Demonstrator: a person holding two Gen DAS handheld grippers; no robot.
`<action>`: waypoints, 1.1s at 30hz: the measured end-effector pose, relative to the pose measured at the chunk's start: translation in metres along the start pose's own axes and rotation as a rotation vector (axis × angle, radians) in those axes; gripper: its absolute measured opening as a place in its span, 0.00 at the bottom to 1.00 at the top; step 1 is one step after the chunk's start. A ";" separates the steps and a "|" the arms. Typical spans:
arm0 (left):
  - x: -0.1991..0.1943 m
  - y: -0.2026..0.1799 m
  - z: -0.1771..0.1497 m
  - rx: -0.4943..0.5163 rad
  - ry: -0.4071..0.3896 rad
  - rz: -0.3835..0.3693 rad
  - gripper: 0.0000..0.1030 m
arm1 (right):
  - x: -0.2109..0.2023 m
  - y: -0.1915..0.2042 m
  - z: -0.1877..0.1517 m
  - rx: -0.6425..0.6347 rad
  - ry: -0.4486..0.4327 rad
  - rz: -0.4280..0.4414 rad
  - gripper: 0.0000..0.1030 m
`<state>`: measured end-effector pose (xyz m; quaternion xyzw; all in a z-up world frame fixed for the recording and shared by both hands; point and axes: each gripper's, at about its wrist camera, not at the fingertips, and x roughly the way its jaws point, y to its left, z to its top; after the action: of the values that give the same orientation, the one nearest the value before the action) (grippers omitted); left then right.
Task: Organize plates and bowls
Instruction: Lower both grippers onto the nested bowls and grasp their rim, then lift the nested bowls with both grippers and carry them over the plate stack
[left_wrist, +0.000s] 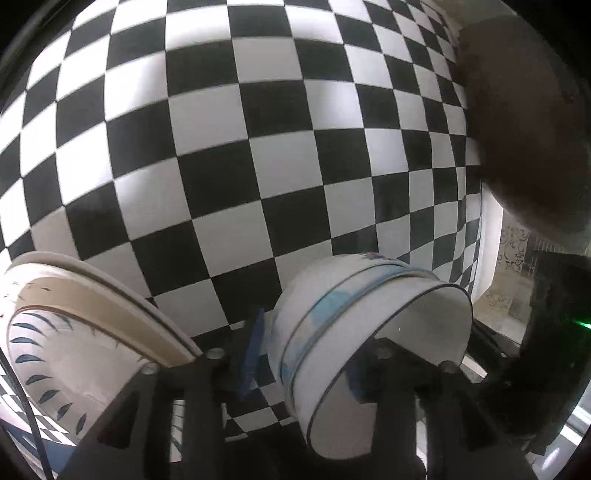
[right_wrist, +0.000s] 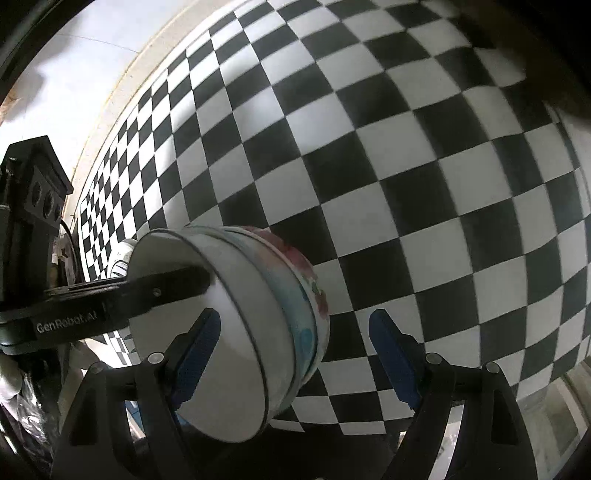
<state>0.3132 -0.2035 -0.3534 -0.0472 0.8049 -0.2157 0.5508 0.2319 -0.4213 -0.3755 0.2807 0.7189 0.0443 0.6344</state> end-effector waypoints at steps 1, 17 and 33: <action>0.003 0.001 0.001 0.000 0.009 -0.010 0.42 | 0.004 0.000 0.001 0.004 0.008 0.008 0.82; 0.006 0.010 -0.002 0.010 -0.005 -0.118 0.43 | 0.046 -0.002 0.001 0.121 0.074 0.174 0.72; -0.007 0.010 -0.016 -0.003 -0.041 -0.073 0.43 | 0.038 -0.001 -0.011 0.102 0.073 0.213 0.65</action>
<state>0.3032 -0.1870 -0.3462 -0.0818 0.7915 -0.2332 0.5590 0.2194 -0.4015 -0.4074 0.3858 0.7089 0.0851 0.5842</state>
